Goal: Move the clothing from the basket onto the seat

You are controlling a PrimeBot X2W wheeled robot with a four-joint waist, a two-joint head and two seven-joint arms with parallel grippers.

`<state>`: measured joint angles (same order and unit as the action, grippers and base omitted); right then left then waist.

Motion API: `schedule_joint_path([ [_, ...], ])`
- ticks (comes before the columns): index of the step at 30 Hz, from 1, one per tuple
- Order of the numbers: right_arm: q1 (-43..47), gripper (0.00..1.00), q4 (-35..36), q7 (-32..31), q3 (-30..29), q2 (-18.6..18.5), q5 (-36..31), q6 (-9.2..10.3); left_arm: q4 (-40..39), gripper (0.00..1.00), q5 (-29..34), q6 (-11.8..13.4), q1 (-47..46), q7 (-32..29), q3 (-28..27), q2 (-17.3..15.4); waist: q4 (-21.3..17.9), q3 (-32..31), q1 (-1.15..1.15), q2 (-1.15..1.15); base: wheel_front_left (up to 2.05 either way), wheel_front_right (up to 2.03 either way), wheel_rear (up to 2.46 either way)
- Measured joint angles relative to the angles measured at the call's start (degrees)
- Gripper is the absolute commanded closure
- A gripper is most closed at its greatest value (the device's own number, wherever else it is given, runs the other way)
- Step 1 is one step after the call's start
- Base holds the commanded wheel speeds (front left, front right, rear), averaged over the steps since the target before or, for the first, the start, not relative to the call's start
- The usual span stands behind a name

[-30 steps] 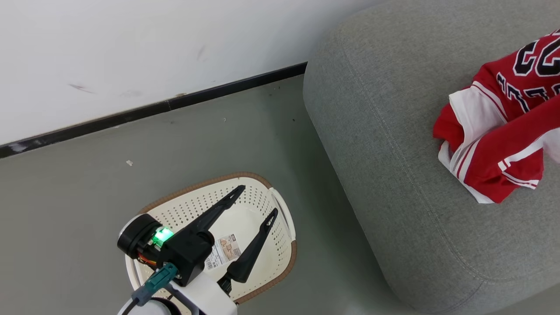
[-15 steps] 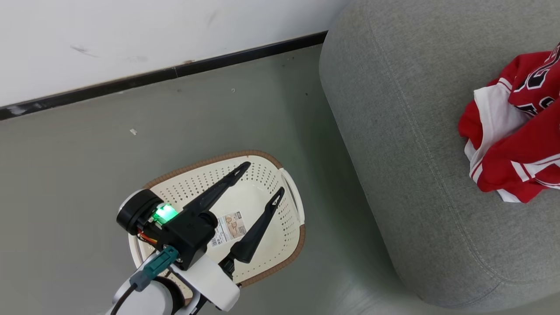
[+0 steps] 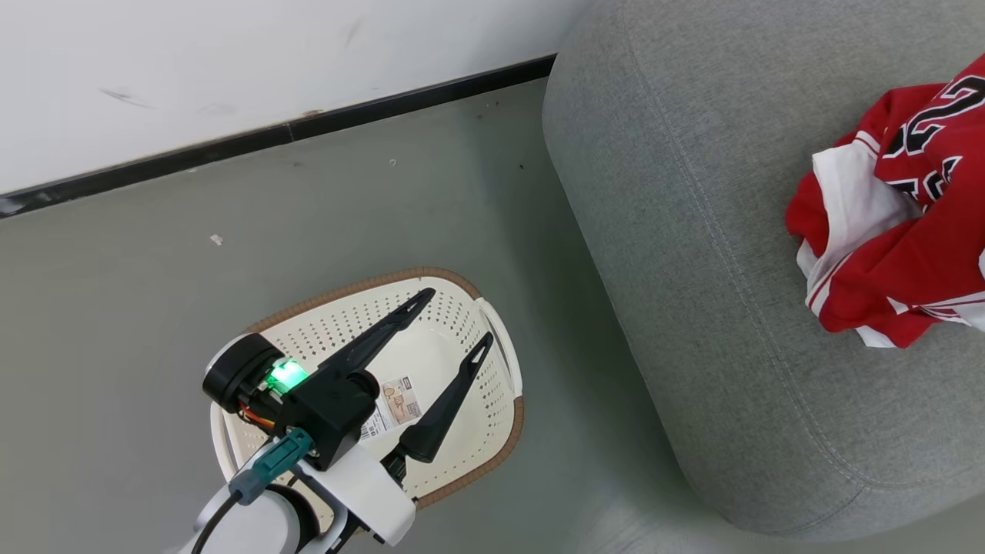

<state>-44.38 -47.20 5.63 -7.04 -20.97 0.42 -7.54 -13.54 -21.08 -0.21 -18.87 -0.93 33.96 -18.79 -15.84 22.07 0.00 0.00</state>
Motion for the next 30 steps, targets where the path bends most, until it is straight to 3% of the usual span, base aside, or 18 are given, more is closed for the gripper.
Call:
schedule_joint_path([
  [1, 0.22, 1.0, -0.04, 0.4, -0.08, 0.11, 0.04, -0.01, 0.13, 0.0, -0.01, -0.01, 0.0, 0.0, 0.0, 0.0, -0.14, -0.15, 0.0, 0.0, 0.0, 0.0, 0.0],
  [5, 0.7, 0.54, -1.23, 1.65, -0.66, 0.75, 0.31, 0.0, 0.87, 0.0, -0.09, -0.29, 0.0, 0.03, 0.12, 0.04, -0.71, -0.81, 0.0, 0.0, 0.0, 0.0, 0.0],
  [6, 0.7, 0.26, -1.43, 1.9, -0.65, 0.8, 0.58, 0.0, 1.07, 0.0, -0.1, -0.45, 0.0, 0.07, 0.22, 0.09, -0.86, -1.0, 0.0, 0.0, 0.0, 0.0, 0.0],
  [8, 0.7, 0.0, -1.55, 2.54, -0.45, 0.79, 0.91, 0.0, 1.4, 0.0, -0.11, -0.45, 0.0, 0.08, 0.34, 0.16, -1.18, -1.4, 0.0, 0.0, 0.0, 0.0, 0.0],
  [30, 4.83, 0.0, -0.81, 3.43, 10.73, -1.51, 6.06, 0.0, 3.22, 0.0, -1.48, -0.53, 0.52, 1.27, 0.54, 0.63, -6.07, -5.25, 0.0, 0.0, 0.0, 0.0, 0.0],
])
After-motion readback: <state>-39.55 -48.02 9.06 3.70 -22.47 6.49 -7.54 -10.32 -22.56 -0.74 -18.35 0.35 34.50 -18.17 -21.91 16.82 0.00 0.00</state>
